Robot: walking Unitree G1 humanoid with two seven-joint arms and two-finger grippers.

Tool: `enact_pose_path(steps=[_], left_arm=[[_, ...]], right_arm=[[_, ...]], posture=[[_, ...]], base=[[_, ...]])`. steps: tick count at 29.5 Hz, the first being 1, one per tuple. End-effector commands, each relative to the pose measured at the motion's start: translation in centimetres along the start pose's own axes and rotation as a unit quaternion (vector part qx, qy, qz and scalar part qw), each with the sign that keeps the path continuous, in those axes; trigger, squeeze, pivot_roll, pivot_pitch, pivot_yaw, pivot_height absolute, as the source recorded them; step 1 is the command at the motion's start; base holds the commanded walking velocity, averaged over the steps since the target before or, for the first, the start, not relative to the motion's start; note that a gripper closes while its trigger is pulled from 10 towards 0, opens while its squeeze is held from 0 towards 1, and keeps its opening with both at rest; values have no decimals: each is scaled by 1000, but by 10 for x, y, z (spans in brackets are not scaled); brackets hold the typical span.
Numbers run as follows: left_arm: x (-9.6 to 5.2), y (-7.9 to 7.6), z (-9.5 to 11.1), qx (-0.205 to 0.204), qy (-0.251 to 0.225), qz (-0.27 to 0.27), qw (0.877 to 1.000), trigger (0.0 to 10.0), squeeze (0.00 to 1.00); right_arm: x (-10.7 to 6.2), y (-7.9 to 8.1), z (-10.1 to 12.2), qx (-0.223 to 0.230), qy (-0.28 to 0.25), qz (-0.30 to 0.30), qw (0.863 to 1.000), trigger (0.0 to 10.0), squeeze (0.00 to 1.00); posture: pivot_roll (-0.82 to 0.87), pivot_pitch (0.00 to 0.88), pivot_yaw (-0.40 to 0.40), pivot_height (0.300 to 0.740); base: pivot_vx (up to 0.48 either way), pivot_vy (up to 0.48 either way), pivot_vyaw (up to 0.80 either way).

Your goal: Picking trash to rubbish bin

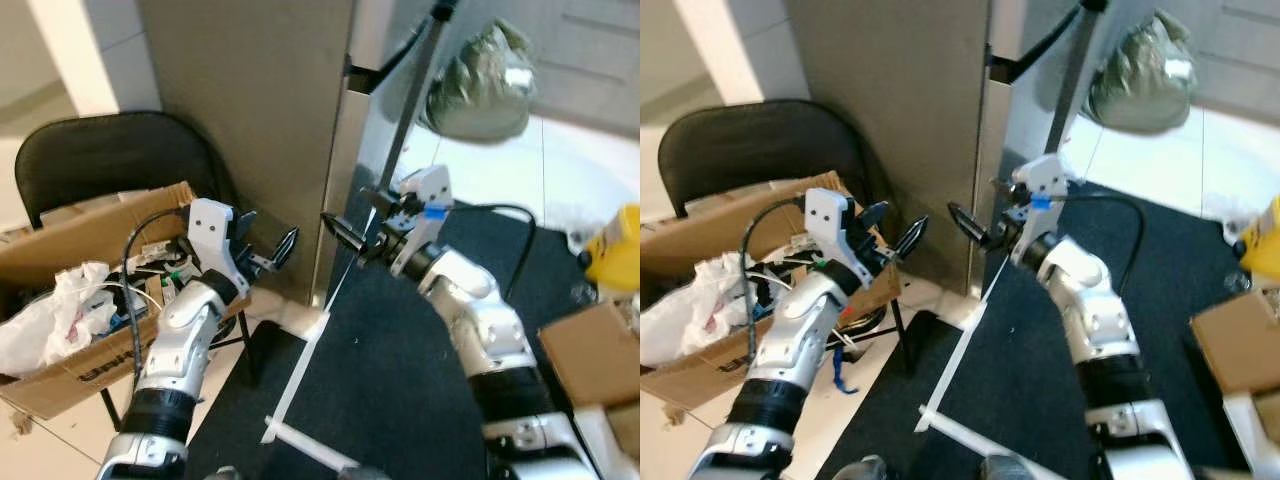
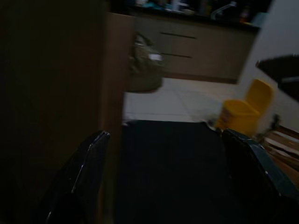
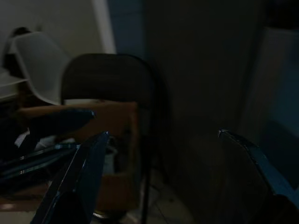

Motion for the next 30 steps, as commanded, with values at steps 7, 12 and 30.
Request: enact_pose_path(steps=[7, 12, 30], left_arm=[[5, -2, -1, 3, 6, -10, 1000, 10000, 0], [5, -1, -1, 5, 7, -10, 1000, 10000, 0], [5, -3, -4, 2, 14, -14, 1000, 10000, 0]], right_arm=[[-1, -5, -5, 17, 13, -7, 1000, 10000, 0], [-1, -5, -3, 23, 11, -7, 1000, 10000, 0], [-2, -15, -13, -15, 37, -29, 999, 10000, 0]], posture=[[-31, 0, -24, 740], [-27, 0, -19, 740], [-32, 0, -30, 740]], base=[[0, 0, -789], [0, 0, -798], [0, 0, -794]])
Point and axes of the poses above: a point about 5 cm out from each wrist's last joint towards the gripper, its own x axis pointing out of the wrist towards the gripper, its own z axis along the axis of the wrist's last joint, y = z × x, the point moved 6 cm from there along x, pointing out of the wrist towards the gripper, and after that the axes turned 10 degrees about -x, right-handed, at the moved point
